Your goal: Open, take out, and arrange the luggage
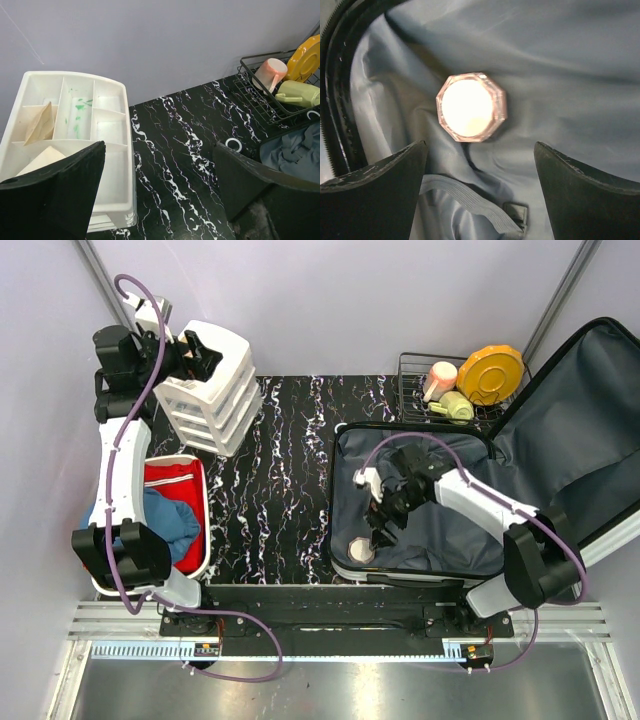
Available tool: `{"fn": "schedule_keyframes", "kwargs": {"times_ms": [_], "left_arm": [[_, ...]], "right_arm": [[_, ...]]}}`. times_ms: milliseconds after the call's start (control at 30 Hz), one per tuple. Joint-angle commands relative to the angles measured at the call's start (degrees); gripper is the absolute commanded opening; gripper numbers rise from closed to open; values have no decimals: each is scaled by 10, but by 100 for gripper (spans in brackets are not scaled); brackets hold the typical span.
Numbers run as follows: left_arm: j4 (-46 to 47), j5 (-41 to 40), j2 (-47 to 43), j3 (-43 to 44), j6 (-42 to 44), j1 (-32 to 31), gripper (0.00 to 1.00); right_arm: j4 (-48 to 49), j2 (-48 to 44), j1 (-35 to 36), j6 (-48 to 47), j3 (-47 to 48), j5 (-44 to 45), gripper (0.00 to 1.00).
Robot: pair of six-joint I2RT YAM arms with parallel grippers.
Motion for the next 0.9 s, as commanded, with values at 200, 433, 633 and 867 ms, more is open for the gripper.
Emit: {"fn": "schedule_keyframes", "kwargs": {"times_ms": [200, 433, 633, 867], "left_arm": [[39, -6, -41, -11, -14, 3, 91], [59, -15, -46, -27, -30, 3, 91], [63, -22, -50, -32, -28, 3, 91], [72, -22, -53, -38, -35, 4, 91]], "right_arm": [[214, -61, 114, -1, -125, 95, 100], [228, -54, 160, -38, -147, 144, 100], [257, -47, 195, -46, -169, 191, 99], [297, -2, 196, -16, -148, 272, 68]]}}
